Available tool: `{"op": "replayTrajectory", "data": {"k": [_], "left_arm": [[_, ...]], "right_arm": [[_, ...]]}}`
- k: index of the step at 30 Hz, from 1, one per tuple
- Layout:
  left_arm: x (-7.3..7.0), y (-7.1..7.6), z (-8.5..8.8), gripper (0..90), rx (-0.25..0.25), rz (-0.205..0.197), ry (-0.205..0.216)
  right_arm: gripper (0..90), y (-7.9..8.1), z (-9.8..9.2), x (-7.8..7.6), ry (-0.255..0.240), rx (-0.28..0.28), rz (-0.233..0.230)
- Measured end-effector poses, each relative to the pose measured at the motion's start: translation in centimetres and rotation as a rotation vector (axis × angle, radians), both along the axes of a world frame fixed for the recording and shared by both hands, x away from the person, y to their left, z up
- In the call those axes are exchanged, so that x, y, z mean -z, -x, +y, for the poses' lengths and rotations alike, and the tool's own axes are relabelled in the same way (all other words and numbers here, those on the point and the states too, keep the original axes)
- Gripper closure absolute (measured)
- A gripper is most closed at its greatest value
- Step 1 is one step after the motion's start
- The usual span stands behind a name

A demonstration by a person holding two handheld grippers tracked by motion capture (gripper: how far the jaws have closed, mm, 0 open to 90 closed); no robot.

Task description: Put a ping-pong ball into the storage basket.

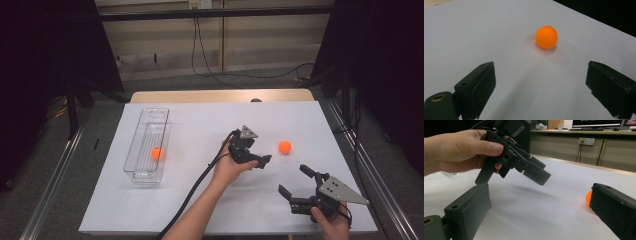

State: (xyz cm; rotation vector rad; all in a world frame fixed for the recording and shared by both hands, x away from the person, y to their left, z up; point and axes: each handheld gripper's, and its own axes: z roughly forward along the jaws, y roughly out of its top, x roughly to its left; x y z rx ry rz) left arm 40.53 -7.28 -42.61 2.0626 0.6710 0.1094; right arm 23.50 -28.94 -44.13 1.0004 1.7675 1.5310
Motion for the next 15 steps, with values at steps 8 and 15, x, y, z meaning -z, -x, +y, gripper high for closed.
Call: {"op": "replayTrajectory", "data": {"k": [8,15], "left_arm": [[0.3,0.0,-0.7,9.4,-0.002,-0.006,0.005],[0.5,-0.1,-1.5,9.4,0.0,-0.008,0.001]], "right_arm": [[2.8,0.0,0.0,0.0,0.001,-0.001,0.0],[2.8,0.0,0.0,0.0,-0.001,0.0,0.0]]}}
